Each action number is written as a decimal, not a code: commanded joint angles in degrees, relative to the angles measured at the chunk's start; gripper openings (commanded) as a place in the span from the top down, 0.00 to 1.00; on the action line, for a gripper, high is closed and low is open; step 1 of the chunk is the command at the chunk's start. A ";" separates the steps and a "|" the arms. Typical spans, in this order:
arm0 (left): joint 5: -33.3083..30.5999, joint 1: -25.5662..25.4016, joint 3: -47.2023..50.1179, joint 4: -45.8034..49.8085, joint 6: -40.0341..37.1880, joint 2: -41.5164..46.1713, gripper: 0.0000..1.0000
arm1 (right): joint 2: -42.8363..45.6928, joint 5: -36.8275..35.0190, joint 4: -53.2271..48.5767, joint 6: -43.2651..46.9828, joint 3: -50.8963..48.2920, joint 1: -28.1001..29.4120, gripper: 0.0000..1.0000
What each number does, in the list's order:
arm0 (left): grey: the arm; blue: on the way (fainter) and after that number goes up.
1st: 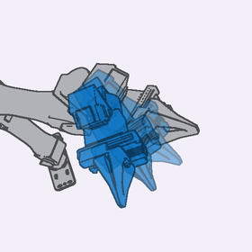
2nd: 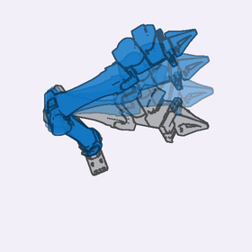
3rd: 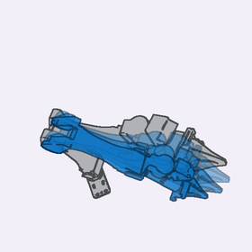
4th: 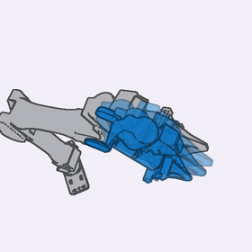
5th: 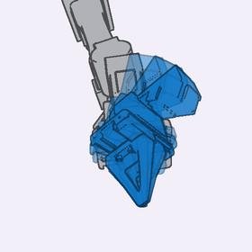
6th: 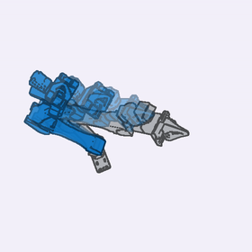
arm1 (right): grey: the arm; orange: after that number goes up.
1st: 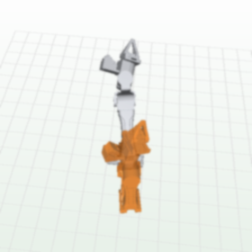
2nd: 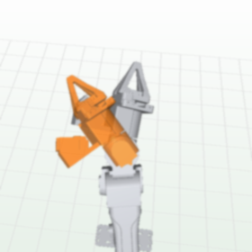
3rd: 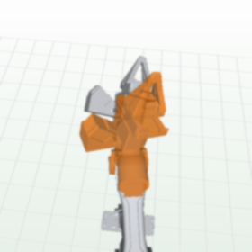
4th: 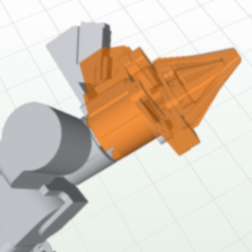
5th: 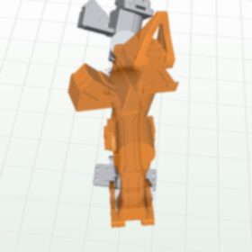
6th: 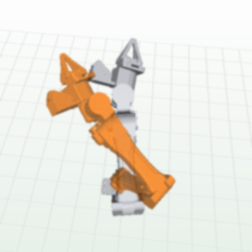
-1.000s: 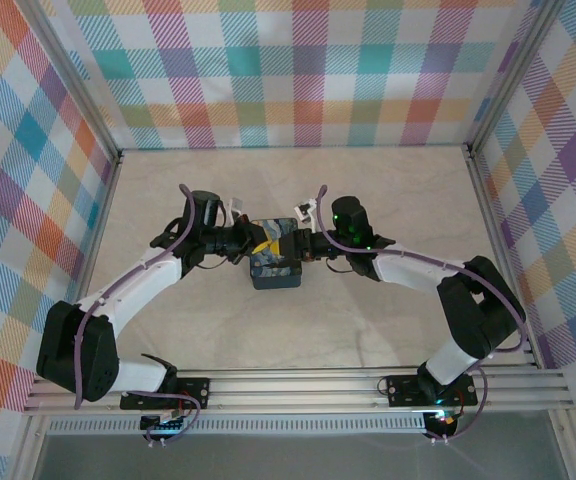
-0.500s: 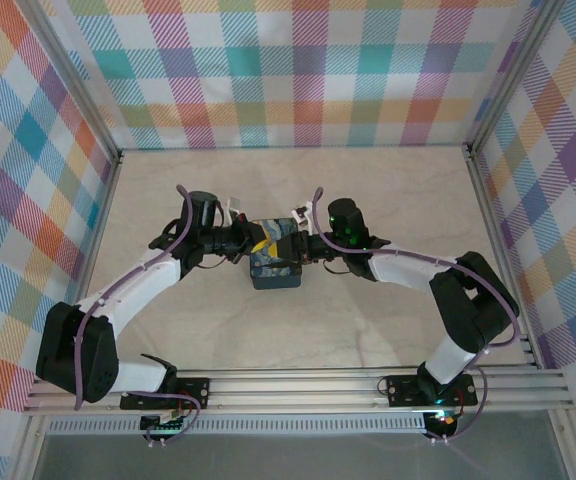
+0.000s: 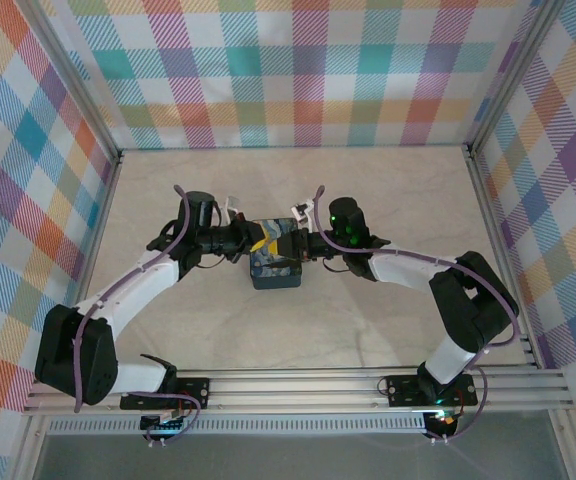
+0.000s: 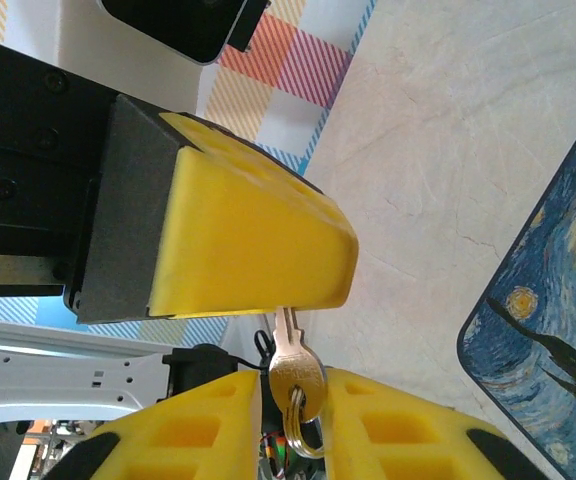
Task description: Unlock a padlock with a key
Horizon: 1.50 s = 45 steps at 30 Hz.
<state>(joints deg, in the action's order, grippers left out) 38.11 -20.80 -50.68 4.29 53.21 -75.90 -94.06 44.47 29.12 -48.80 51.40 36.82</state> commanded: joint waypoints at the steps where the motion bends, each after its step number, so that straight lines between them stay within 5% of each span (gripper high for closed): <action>1: 0.25 0.72 0.93 -0.63 0.58 1.20 1.00 | -0.24 2.20 3.63 -0.28 -0.16 0.36 0.82; 14: 0.33 0.77 2.18 -3.08 1.75 1.40 1.00 | -1.22 1.59 9.89 -5.16 -0.55 0.45 0.98; 26: 0.60 0.74 2.87 -5.61 2.34 1.19 1.00 | -3.57 1.64 13.79 -9.59 0.90 0.49 0.90; 36: -0.56 1.15 3.10 -4.65 1.46 1.15 0.99 | -4.11 0.21 14.84 -10.14 0.04 0.47 1.00; 40: -5.05 1.46 1.00 3.37 -3.23 2.91 0.56 | -3.63 -0.78 9.50 -7.35 -0.48 -0.10 1.00; 45: -7.80 1.64 -1.13 9.09 -5.88 4.21 0.42 | -1.52 -0.79 1.69 -3.06 -1.88 -2.16 1.00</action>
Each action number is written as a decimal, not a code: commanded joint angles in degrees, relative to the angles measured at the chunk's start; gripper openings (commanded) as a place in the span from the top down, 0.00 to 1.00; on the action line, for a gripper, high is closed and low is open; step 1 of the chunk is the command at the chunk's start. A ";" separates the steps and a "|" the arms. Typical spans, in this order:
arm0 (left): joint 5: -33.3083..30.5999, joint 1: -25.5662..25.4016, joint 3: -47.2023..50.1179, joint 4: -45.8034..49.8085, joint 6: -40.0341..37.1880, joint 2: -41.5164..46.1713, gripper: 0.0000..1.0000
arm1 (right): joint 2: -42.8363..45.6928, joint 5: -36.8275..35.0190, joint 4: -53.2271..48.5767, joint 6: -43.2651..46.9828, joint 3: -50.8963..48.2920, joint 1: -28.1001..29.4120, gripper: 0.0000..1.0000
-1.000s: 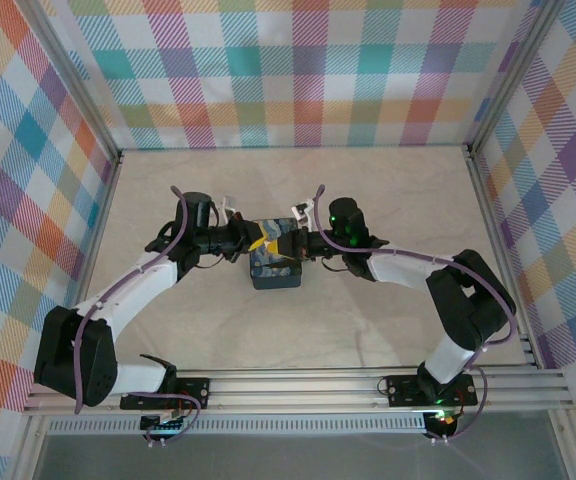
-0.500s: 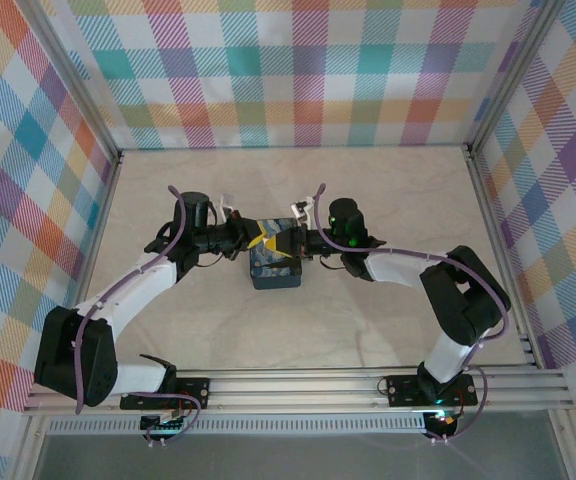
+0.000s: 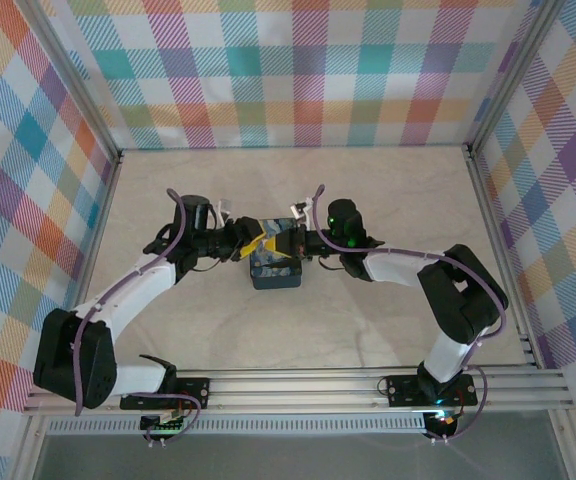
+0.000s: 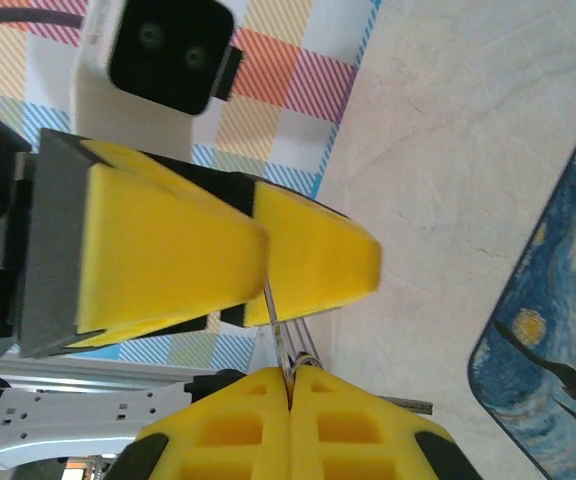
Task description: Unlock a padlock with a key
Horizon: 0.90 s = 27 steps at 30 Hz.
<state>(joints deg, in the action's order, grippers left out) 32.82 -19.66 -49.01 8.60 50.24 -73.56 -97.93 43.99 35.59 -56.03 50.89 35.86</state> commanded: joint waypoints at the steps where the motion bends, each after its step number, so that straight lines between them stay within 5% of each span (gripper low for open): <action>1: -2.77 0.50 -3.07 5.50 -3.11 1.88 0.41 | 3.28 -0.52 -6.77 5.31 -1.73 -1.89 1.00; 8: -11.60 -2.88 -3.46 18.11 -6.63 2.51 0.42 | 10.40 -2.57 -20.24 12.44 -4.38 -7.74 1.00; 16: -28.76 -13.65 -2.29 27.85 -7.16 2.92 0.38 | 15.97 -3.68 -27.58 16.59 -5.01 -12.03 1.00; 27: -28.05 -19.45 1.19 5.37 4.32 -5.50 0.33 | 17.59 -5.82 -29.23 17.93 -5.67 -12.12 1.00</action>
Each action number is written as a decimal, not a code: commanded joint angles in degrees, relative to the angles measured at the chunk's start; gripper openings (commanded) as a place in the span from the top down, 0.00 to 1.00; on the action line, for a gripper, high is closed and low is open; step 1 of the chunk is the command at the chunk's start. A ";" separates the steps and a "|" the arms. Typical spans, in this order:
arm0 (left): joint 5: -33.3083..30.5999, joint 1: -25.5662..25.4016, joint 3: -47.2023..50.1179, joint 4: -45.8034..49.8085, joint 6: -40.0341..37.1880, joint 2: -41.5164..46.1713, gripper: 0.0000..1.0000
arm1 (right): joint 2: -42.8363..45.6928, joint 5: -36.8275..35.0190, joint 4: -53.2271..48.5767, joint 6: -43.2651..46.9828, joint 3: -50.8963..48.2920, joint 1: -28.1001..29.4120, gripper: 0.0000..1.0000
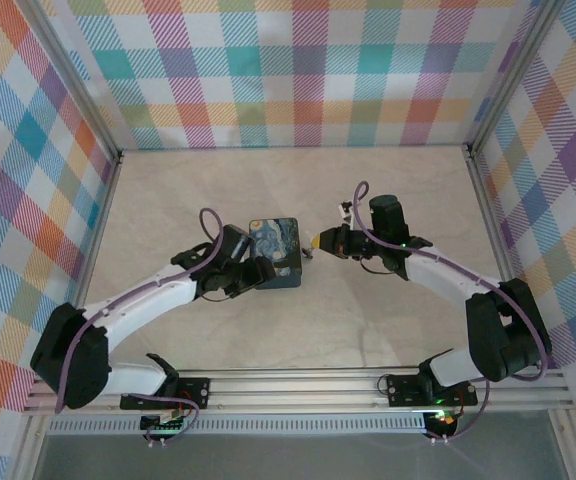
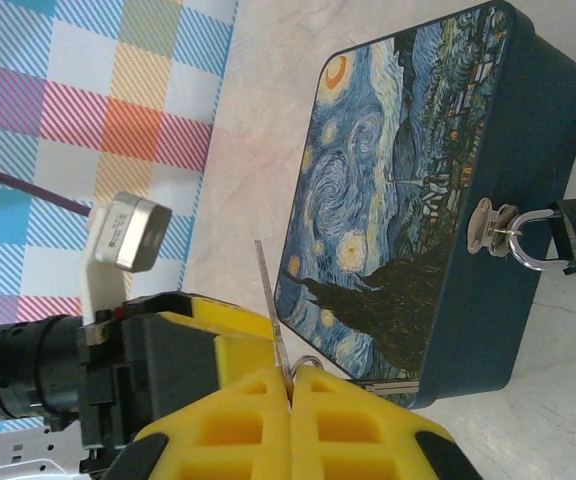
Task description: Unlock a padlock with a key
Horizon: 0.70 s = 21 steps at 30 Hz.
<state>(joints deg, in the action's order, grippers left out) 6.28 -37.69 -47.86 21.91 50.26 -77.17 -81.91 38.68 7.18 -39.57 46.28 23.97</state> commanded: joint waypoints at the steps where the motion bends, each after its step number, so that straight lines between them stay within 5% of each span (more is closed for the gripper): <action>1: -2.37 -1.95 -0.64 -8.15 4.83 -3.00 0.33 | 1.74 -0.74 -0.85 1.58 -1.31 -0.24 1.00; 11: -11.67 -1.62 -0.18 -8.91 9.24 -7.23 0.33 | 3.16 -2.47 -4.41 4.58 -1.73 -0.28 1.00; 21: -12.76 6.49 -2.40 -9.08 6.22 -11.08 0.37 | 5.03 -4.14 -7.88 6.43 -2.42 -0.24 1.00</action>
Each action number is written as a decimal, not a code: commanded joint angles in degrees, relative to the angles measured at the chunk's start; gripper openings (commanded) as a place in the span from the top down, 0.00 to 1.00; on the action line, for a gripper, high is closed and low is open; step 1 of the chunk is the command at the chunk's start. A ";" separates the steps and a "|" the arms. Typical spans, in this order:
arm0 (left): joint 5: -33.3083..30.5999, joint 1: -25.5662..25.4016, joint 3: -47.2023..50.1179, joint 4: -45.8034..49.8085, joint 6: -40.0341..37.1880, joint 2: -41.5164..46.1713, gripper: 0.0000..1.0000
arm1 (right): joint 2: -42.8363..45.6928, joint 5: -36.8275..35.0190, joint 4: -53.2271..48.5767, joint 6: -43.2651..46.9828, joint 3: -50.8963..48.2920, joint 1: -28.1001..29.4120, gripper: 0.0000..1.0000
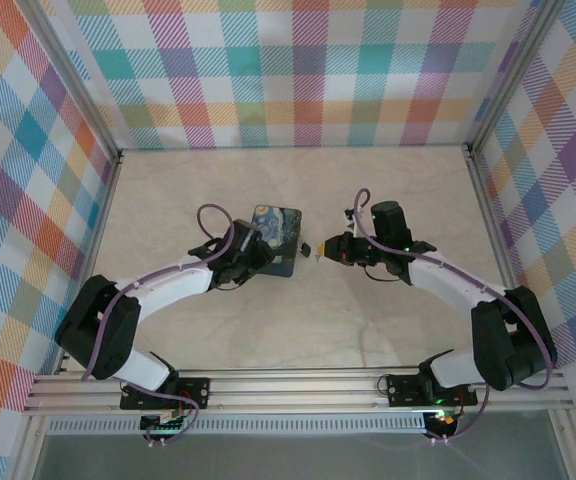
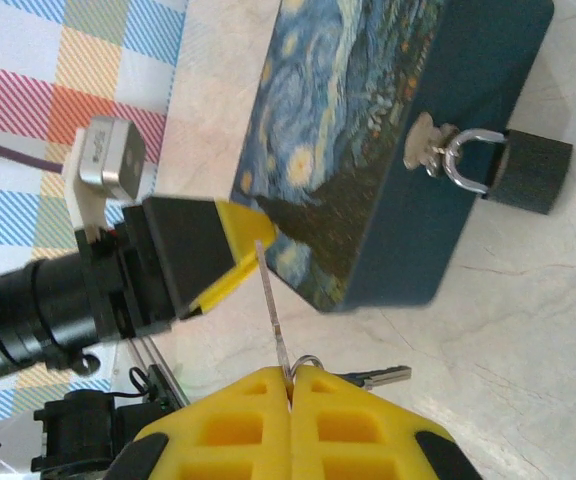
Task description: Unlock a padlock with a key
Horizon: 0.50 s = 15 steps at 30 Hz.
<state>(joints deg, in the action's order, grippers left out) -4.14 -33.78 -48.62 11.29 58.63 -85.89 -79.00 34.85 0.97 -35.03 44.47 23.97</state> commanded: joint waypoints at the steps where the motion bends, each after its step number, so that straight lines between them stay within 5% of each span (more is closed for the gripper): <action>1: -1.96 3.96 -2.32 1.88 -2.99 -3.01 0.38 | 2.51 -0.35 -2.17 2.09 -0.70 -0.32 1.00; 9: 3.53 14.70 -11.96 4.08 -13.14 -8.87 0.39 | 5.03 -1.14 -4.34 2.68 -1.02 -0.24 1.00; 15: 0.04 11.22 -21.76 15.17 -16.59 -11.27 0.34 | 5.04 -1.32 -5.10 2.95 -1.13 -0.24 1.00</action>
<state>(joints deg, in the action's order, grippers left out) -1.89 -19.68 -68.29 18.65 45.06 -98.83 -75.16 33.58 -2.74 -33.54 44.01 23.97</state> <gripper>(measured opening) 0.655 0.048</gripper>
